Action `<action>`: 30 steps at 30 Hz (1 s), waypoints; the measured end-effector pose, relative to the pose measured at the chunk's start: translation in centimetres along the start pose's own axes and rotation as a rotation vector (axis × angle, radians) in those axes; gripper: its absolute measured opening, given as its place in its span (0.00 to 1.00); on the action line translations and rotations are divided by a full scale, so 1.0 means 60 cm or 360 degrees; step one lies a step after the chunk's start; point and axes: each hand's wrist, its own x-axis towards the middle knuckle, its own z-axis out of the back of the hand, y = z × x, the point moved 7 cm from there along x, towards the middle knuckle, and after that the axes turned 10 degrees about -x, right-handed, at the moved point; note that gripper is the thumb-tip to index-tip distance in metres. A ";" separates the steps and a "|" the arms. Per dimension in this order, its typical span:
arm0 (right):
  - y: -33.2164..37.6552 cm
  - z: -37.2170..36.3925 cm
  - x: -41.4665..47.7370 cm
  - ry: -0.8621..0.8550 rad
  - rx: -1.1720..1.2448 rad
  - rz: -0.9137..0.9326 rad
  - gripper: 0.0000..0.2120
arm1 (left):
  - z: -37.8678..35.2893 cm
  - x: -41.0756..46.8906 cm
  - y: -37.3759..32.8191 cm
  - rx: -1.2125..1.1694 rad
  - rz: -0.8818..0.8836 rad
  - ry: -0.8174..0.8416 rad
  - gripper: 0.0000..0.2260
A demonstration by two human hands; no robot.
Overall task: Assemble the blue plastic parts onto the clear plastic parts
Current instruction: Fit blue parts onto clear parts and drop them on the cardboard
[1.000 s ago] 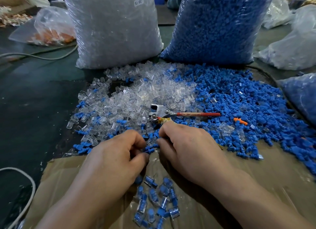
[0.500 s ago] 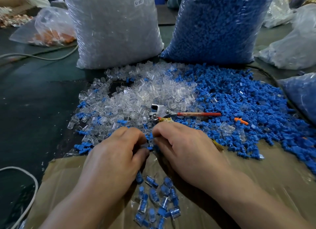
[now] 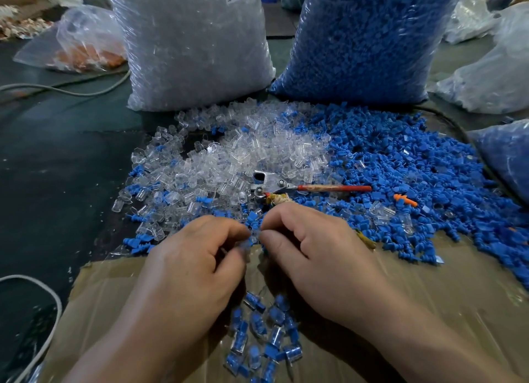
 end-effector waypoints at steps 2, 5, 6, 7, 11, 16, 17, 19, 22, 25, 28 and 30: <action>-0.007 0.000 0.003 0.0007 0.0051 -0.0052 0.04 | 0.000 -0.004 -0.002 -0.0035 -0.0020 0.0004 0.06; -0.022 0.003 0.003 -0.0013 0.0205 -0.0154 0.04 | 0.007 -0.003 0.016 -0.0302 0.0128 -0.0138 0.07; -0.024 0.005 0.002 -0.0034 0.0279 -0.0168 0.03 | 0.008 -0.003 0.026 -0.0489 0.0217 -0.0190 0.07; -0.025 0.007 0.000 -0.0059 0.0351 -0.0169 0.03 | 0.006 -0.003 0.035 -0.0741 0.0324 -0.0218 0.09; -0.025 0.008 -0.004 -0.0038 0.0702 -0.0188 0.02 | -0.013 -0.007 0.044 -0.1609 0.0662 -0.0180 0.07; -0.021 -0.006 -0.004 0.0058 0.1215 -0.0256 0.04 | -0.016 -0.003 0.043 -0.1683 0.0662 -0.0084 0.08; -0.019 -0.006 -0.004 0.0036 0.1236 -0.0248 0.05 | -0.017 -0.003 0.043 -0.1659 0.0642 -0.0077 0.09; -0.016 -0.004 -0.003 0.0001 0.1173 -0.0212 0.05 | -0.019 -0.003 0.041 -0.1621 0.0590 -0.0064 0.13; -0.012 0.000 -0.004 0.0006 0.0968 -0.0163 0.03 | -0.019 0.001 0.028 -0.1495 0.0463 -0.0033 0.13; -0.009 0.004 -0.005 0.0001 0.0886 -0.0165 0.03 | -0.015 0.002 0.022 -0.1429 0.0389 -0.0078 0.12; -0.006 0.004 -0.007 0.0048 0.0846 -0.0183 0.02 | -0.006 0.001 0.012 -0.1200 0.0269 -0.0130 0.11; -0.008 0.003 -0.008 0.0077 0.0800 -0.0199 0.01 | -0.002 0.000 0.008 -0.0989 0.0189 -0.0175 0.11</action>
